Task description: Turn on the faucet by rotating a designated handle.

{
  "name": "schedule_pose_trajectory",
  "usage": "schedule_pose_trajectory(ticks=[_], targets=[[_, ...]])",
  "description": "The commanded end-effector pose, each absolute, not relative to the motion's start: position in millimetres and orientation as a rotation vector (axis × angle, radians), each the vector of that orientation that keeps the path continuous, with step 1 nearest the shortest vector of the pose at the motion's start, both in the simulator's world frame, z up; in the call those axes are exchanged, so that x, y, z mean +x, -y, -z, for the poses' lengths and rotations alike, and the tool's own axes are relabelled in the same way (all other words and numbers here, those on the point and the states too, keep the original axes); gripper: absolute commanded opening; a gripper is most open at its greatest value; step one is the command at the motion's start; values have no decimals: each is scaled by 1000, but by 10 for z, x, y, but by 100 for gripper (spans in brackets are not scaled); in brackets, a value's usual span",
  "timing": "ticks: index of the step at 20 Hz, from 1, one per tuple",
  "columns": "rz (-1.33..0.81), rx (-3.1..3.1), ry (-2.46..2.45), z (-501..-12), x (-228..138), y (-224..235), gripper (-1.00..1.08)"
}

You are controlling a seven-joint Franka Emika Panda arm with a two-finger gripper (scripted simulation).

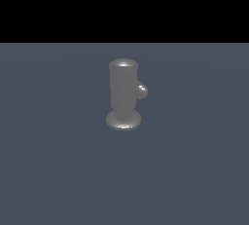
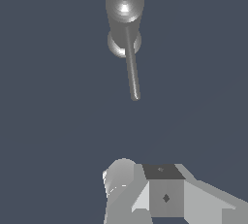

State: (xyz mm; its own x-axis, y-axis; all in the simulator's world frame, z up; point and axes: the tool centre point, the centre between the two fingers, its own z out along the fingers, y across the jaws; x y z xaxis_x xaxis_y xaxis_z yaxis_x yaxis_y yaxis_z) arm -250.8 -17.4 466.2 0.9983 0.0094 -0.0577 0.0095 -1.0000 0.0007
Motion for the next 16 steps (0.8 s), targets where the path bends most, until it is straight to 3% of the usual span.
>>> schedule_pose_trajectory(ticks=[1,16], targets=[[91,3139,-15,-4662,-2508,174,-100],[72,3140,-54,-4141,-2443,92,-100]])
